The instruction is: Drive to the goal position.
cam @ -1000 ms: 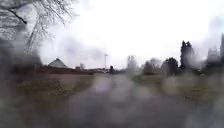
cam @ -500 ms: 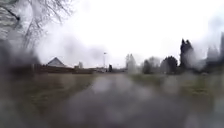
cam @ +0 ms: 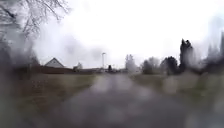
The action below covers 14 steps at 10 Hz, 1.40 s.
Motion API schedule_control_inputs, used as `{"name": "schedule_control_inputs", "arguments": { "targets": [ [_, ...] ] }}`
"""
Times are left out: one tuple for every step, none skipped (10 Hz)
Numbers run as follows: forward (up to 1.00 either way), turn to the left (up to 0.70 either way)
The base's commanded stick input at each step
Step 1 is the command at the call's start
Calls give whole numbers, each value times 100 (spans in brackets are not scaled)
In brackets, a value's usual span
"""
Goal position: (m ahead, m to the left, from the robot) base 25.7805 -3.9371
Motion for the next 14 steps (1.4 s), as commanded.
{"name": "schedule_control_inputs", "arguments": {
  "targets": [
    [100,0],
    [100,0],
    [100,0],
    [100,0],
    [100,0],
    [100,0],
    [100,0],
    [100,0],
    [100,0],
    [100,0],
    [100,0],
    [100,0],
    [100,0],
    [100,0]
  ]
}}
